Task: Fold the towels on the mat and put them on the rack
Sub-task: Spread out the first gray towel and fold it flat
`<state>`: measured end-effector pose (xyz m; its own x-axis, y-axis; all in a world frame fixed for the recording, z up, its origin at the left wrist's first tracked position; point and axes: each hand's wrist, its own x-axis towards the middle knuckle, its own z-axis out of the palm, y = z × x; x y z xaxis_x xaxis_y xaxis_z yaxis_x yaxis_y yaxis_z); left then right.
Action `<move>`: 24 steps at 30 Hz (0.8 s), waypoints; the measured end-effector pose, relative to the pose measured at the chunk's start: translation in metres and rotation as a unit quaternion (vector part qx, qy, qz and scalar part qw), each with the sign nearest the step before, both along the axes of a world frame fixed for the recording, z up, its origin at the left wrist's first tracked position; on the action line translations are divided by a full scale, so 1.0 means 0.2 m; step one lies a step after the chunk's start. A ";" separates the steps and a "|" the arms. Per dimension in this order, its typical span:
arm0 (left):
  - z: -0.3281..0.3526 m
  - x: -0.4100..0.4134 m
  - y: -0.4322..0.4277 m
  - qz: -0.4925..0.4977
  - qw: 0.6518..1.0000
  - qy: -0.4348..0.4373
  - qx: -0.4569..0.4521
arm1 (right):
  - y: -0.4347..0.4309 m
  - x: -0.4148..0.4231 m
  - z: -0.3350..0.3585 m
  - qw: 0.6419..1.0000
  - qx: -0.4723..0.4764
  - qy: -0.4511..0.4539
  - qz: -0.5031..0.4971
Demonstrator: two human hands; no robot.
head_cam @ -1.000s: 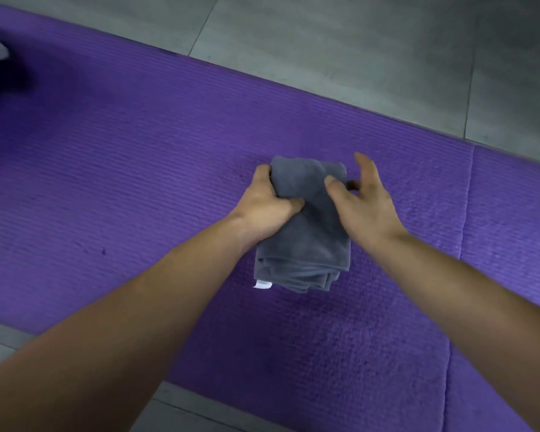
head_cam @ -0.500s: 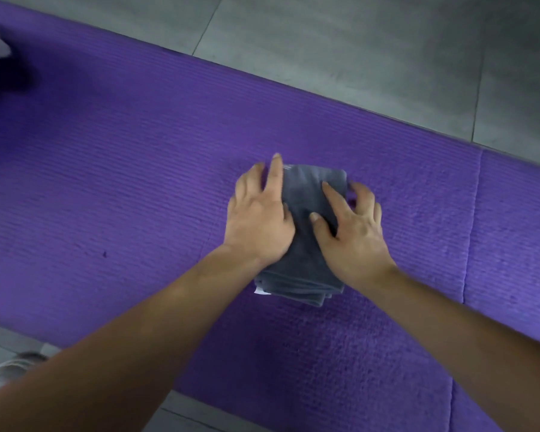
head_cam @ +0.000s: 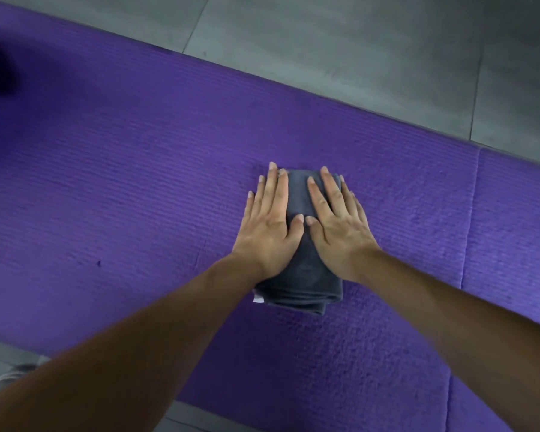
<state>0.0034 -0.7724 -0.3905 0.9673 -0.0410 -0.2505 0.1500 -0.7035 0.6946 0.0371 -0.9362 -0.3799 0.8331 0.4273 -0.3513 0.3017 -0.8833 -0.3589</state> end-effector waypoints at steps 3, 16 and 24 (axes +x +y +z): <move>0.07 0.09 0.04 0.158 0.981 0.012 -0.112 | -0.03 0.04 0.08 0.979 0.163 0.039 -0.115; 0.25 0.35 0.15 0.211 0.897 0.267 -0.283 | -0.07 0.17 0.15 0.851 0.314 0.193 -0.373; 0.90 0.05 0.36 0.066 0.950 0.210 -0.220 | 0.08 -0.14 0.80 0.823 0.337 0.240 -0.389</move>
